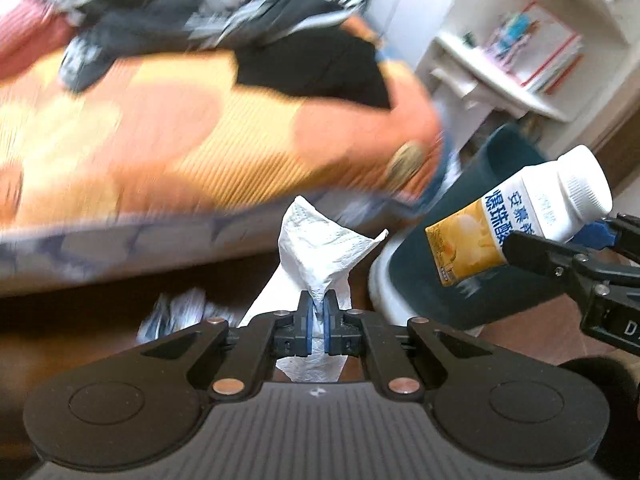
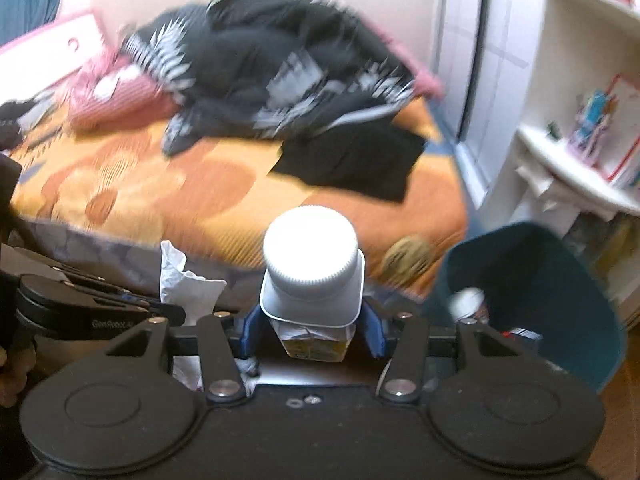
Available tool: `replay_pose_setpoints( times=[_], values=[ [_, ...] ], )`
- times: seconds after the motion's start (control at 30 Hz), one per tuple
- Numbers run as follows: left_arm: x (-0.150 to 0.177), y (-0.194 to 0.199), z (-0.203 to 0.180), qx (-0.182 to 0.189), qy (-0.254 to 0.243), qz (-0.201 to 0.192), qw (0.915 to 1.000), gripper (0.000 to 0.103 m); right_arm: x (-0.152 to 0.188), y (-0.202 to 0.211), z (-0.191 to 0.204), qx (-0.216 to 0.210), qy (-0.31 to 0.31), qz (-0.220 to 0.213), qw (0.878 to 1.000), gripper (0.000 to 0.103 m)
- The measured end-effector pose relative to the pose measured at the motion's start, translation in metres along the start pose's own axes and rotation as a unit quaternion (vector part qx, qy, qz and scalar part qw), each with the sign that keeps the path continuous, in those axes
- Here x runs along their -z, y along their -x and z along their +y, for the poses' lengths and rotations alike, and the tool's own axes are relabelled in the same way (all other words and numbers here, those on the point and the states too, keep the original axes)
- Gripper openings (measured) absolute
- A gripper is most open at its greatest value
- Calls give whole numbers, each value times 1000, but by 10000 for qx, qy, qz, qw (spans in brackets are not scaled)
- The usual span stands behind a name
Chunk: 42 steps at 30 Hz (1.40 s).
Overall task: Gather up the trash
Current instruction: 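Lift the tissue and drink carton and carry them over the teal wastebasket, then open both tools to drop the tissue and carton into the wastebasket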
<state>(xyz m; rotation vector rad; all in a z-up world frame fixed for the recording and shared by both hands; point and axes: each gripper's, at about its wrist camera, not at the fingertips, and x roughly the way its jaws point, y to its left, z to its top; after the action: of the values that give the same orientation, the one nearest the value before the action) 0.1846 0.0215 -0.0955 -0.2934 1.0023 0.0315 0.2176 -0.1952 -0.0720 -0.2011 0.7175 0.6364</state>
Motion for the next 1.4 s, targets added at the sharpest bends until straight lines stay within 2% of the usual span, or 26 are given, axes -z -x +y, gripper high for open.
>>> replay_pose_setpoints(
  times=[0.17, 0.37, 0.5, 0.63, 0.73, 0.87, 1.17, 1.4],
  values=[
    [-38, 16, -45, 158, -465, -330, 9982, 4, -13, 26, -34, 275, -149, -330, 9990, 50],
    [-74, 11, -107, 457, -885, -431, 9941, 5, -13, 43, -89, 694, -453, -492, 9953, 50],
    [-93, 1, -152, 665, -1153, -448, 9901, 5, 0, 37, -129, 996, -701, -379, 9918, 50],
    [-107, -15, -194, 865, -1419, -382, 9854, 5, 15, 25, -161, 1113, -1026, -194, 9883, 50],
    [-111, -33, -221, 1005, -1664, -238, 9806, 5, 27, 14, -176, 1119, -1167, -57, 9868, 50],
    [-109, -73, -249, 896, -1898, 149, 9776, 5, 44, -7, -190, 1076, -1453, 279, 9831, 50],
    [-93, -147, -270, 546, -2240, 897, 9689, 5, 66, -39, -190, 956, -1556, 889, 9792, 50],
    [-81, -178, -277, 408, -2442, 1181, 9616, 5, 70, -57, -194, 977, -1638, 1110, 9754, 51]
  ],
)
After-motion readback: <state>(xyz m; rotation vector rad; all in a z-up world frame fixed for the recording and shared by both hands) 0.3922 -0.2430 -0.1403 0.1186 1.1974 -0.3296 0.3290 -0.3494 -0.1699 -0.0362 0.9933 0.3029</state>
